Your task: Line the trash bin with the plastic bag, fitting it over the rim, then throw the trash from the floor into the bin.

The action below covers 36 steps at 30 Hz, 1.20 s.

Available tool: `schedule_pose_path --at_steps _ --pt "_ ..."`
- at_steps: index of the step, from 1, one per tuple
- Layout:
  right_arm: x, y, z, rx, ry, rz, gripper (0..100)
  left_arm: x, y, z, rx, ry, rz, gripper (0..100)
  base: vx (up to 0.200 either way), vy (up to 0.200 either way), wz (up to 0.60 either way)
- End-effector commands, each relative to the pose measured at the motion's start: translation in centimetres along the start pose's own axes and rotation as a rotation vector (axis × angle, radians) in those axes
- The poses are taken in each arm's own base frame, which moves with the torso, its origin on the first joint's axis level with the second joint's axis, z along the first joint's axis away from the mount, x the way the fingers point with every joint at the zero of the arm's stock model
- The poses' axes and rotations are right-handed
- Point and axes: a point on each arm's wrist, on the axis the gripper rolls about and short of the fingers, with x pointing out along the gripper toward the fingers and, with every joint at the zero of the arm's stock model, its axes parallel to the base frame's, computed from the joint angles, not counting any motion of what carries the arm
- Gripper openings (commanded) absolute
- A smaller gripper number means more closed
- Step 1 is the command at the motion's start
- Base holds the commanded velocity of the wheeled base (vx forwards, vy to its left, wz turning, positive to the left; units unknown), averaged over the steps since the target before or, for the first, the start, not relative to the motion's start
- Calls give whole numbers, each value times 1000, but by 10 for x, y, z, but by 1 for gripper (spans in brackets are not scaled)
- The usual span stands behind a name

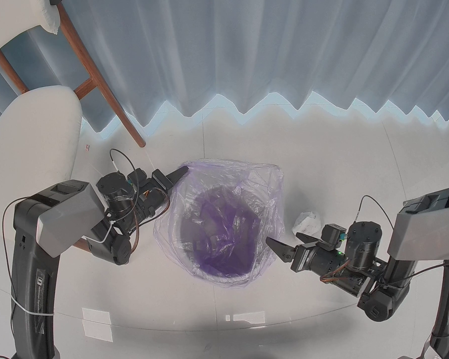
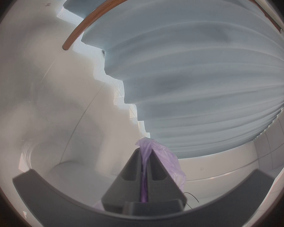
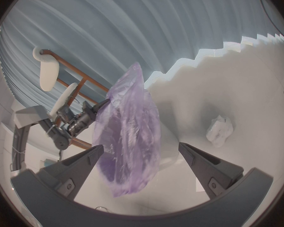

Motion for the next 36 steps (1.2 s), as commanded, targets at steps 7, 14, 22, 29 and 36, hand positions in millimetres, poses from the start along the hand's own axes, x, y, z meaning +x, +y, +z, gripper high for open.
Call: schedule_pose_path --at_steps 7,14,22,29,36 --pt "25 -3 -9 -56 -34 -26 100 -3 -4 -5 -5 15 8 100 0 0 0" --pt "16 4 9 -68 -84 -9 100 -1 -8 -11 45 29 3 100 0 0 0" --pt "17 9 16 -75 -113 7 100 -2 -8 -10 47 19 8 100 0 0 0" --pt "21 7 11 -78 -103 5 100 -3 -8 -10 48 18 9 100 0 0 0" --pt "30 5 7 -77 -101 4 0 -3 -6 -11 62 20 13 100 0 0 0"
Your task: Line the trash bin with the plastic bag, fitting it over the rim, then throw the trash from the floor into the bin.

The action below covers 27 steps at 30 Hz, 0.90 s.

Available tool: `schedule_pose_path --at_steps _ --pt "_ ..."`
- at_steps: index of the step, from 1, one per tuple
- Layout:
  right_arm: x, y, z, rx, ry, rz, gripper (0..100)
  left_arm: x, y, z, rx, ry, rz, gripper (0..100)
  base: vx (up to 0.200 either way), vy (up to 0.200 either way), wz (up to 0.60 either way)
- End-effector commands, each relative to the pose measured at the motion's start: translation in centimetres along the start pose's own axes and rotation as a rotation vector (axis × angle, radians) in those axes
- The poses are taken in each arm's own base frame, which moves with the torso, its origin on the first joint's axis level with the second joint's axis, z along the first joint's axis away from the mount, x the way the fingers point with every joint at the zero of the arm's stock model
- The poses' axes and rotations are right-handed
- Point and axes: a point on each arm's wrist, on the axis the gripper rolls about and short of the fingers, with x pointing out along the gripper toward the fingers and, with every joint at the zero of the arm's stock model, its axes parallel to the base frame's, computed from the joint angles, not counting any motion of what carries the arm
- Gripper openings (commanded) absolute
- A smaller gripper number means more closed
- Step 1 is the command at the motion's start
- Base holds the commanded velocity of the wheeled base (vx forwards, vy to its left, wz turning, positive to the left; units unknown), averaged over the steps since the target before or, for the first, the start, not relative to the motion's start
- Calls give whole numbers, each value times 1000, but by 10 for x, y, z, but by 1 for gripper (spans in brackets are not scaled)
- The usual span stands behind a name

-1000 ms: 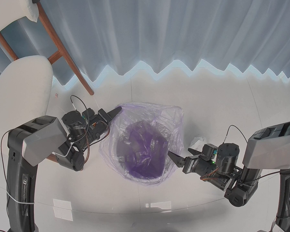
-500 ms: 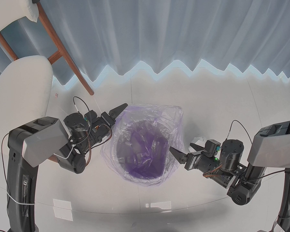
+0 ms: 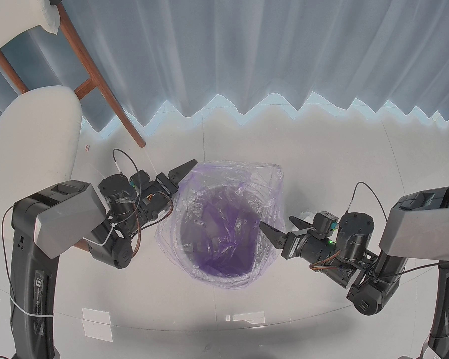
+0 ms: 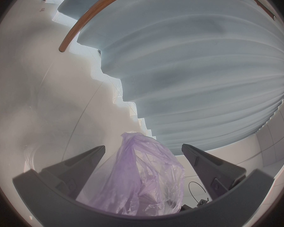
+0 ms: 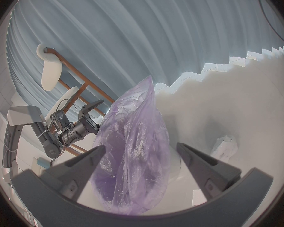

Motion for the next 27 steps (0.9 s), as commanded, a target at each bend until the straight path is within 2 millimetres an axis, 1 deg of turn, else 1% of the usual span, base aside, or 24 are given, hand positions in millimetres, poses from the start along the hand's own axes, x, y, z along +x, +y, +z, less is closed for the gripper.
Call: schedule_pose_path --at_steps 1,5,10,13,15,18,19,22,24,27 --pt "4 -3 -7 1 6 -1 0 0 2 -1 7 2 4 100 0 0 0" --pt "4 -5 -7 7 7 -9 0 -1 5 -3 32 6 10 100 0 0 0" --pt "0 -24 9 27 -39 -61 0 -2 13 -6 45 13 26 100 0 0 0" --pt "-1 -29 14 45 -55 -71 0 -2 13 -6 45 13 26 100 0 0 0" --pt "-3 -31 22 100 -83 -72 0 -2 15 -5 43 11 29 100 0 0 0" --pt "-4 -32 27 141 -98 -71 0 -2 16 -5 43 11 31 100 0 0 0" --pt "-3 -34 30 179 -112 -72 0 -2 17 -7 41 14 34 100 0 0 0" --pt "1 -36 27 218 -113 -72 0 -3 24 -11 35 22 46 100 0 0 0" --pt "4 -38 26 230 -113 -73 0 -3 26 -11 35 21 47 100 0 0 0" --pt "7 -39 29 231 -129 -72 0 -5 28 -9 34 20 54 100 0 0 0"
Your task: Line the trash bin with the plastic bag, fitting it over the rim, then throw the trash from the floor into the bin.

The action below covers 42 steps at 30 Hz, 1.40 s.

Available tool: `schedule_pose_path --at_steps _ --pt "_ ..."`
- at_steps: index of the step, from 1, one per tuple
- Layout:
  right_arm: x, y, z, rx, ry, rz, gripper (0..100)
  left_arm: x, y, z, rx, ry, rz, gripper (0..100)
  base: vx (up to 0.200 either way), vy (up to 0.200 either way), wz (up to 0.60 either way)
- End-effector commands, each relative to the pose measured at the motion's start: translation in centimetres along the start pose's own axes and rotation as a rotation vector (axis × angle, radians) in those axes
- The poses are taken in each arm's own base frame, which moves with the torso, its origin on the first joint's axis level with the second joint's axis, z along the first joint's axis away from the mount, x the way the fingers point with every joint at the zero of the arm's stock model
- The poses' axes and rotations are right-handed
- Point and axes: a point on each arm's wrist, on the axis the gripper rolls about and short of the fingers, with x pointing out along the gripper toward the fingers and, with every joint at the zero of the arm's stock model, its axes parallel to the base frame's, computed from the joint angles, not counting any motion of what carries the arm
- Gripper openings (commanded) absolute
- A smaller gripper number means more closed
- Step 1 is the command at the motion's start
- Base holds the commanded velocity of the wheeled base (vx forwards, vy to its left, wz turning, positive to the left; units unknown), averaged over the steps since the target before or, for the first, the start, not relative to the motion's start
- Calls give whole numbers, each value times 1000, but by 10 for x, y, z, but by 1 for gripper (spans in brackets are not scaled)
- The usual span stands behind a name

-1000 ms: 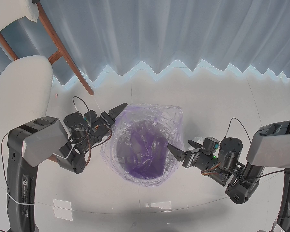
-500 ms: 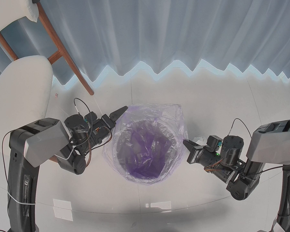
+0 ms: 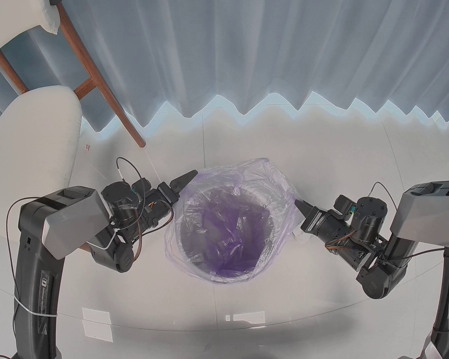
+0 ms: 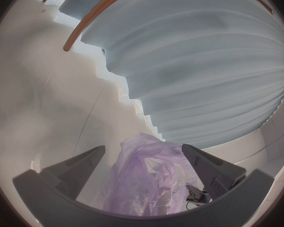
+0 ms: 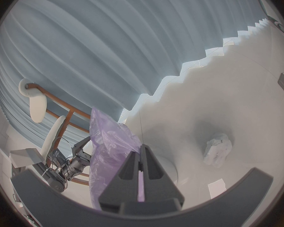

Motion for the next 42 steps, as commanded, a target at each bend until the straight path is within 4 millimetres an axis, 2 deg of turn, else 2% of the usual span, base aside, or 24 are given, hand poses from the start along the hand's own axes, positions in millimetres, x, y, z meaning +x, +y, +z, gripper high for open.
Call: schedule_pose_path --at_steps 1,11,12,20,23,29,36,42 --pt "4 -1 3 1 -26 10 0 -2 7 -1 -4 1 13 100 0 0 0" --pt "6 -1 2 -1 -26 11 0 -5 20 -7 25 16 39 100 0 0 0" --pt "5 -1 2 -1 -24 10 0 -5 23 -10 37 21 45 0 0 0 0" --pt "9 -6 9 2 -54 4 0 -4 22 -8 52 18 40 0 0 0 0" --pt "19 -19 10 31 -75 -16 0 -4 22 -8 49 17 39 0 0 0 0" --pt "32 -28 14 126 -103 2 0 -4 22 -7 48 11 40 0 0 0 0" --pt "54 -48 1 127 -112 -15 0 -4 22 -7 47 12 41 0 0 0 0" --pt "68 -57 -8 126 -115 -15 0 -4 23 -8 45 15 44 0 0 0 0"
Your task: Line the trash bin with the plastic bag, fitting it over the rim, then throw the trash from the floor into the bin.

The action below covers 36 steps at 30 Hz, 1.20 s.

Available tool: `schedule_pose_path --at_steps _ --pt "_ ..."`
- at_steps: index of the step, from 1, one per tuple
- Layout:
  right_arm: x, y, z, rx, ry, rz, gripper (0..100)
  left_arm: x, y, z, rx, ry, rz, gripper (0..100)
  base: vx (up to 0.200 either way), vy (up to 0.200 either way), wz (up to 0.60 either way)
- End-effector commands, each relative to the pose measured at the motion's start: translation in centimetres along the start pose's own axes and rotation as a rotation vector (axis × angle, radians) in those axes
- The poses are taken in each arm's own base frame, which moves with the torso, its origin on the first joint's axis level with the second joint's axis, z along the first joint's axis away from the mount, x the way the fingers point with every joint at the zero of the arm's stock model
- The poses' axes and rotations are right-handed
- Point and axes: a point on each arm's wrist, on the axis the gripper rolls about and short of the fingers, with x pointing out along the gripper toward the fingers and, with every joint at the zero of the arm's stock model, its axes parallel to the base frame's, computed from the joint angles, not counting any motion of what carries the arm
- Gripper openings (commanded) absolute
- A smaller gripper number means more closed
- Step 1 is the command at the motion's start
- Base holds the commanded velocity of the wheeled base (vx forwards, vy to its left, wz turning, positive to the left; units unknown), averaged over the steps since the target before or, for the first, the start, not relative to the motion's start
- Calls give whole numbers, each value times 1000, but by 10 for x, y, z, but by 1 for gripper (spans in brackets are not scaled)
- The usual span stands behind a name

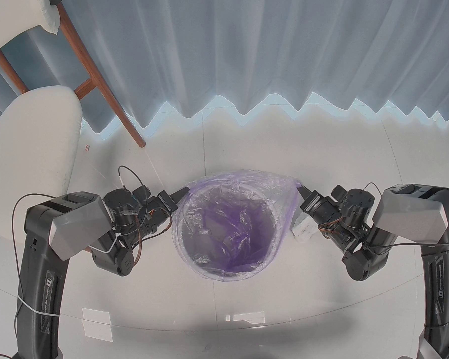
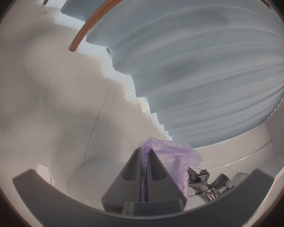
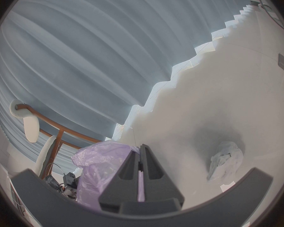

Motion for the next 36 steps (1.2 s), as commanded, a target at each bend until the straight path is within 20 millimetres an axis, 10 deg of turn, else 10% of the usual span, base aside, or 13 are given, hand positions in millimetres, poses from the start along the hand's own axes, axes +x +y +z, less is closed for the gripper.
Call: schedule_pose_path --at_steps 1,36 --pt "8 -13 -13 1 7 -9 0 0 1 -1 -2 3 2 0 0 0 0" --pt "5 -57 -67 13 125 -106 0 -7 28 -5 -67 1 51 0 0 0 0"
